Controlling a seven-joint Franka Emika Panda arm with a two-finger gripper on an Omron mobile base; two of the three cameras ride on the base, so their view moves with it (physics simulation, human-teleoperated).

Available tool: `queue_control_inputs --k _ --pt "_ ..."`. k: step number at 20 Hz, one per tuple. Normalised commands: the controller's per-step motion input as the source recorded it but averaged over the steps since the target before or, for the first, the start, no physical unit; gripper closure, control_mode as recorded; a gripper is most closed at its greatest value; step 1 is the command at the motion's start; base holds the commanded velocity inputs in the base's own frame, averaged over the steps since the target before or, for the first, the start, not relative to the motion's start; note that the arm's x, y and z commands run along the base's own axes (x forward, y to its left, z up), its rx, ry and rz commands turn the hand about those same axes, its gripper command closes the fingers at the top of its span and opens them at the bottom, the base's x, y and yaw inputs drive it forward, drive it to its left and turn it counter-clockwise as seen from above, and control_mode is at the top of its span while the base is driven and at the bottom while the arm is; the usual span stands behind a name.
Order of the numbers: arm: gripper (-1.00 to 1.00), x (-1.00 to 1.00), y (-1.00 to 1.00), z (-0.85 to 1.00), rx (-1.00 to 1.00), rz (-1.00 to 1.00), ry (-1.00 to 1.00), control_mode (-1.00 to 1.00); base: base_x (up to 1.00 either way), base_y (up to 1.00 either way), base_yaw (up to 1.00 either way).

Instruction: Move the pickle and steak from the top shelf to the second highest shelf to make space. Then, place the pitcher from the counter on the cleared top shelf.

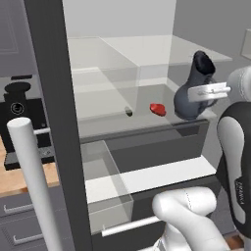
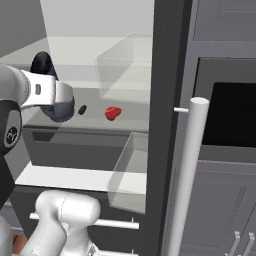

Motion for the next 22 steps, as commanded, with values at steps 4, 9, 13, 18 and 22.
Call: queue_control_inputs --k 4,9,13,18,22 --pt "1.0 0.14 0.0 0.72 0.0 0.02 -0.07 -1.0 0.0 0.0 0.0" --pt "1.0 0.26 0.0 0.62 0.0 0.0 0.0 -1.0 0.0 0.0 0.0" --pt "1.0 0.44 0.0 0.2 0.03 0.0 0.0 -1.0 0.0 0.0 0.0" --pt "1.0 0.58 -0.02 -0.09 0.04 0.0 -0.04 -1.0 0.0 0.0 0.0" --pt "1.0 0.6 -0.04 -0.18 0.05 0.0 -0.13 -1.0 0.0 0.0 0.0"
